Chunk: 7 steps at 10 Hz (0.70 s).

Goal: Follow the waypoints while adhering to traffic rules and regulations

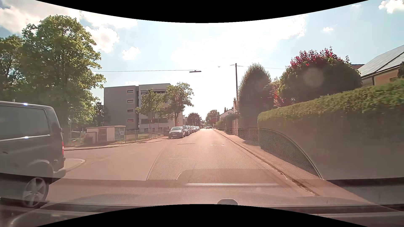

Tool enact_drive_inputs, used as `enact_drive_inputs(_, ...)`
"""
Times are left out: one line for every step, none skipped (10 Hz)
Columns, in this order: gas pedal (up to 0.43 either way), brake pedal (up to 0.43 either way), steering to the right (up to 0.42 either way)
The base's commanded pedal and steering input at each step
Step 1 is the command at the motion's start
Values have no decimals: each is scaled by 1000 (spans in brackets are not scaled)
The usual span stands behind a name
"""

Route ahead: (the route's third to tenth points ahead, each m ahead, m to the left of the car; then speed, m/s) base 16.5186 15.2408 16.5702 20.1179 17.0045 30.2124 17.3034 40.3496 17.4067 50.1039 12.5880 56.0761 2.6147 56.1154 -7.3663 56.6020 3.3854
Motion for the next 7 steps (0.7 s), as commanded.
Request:
enact_drive_inputs(47,0,0)
enact_drive_inputs(47,0,-4)
enact_drive_inputs(67,0,-8)
enact_drive_inputs(98,0,-11)
enact_drive_inputs(98,0,-14)
enact_drive_inputs(98,0,-17)
enact_drive_inputs(98,0,-22)
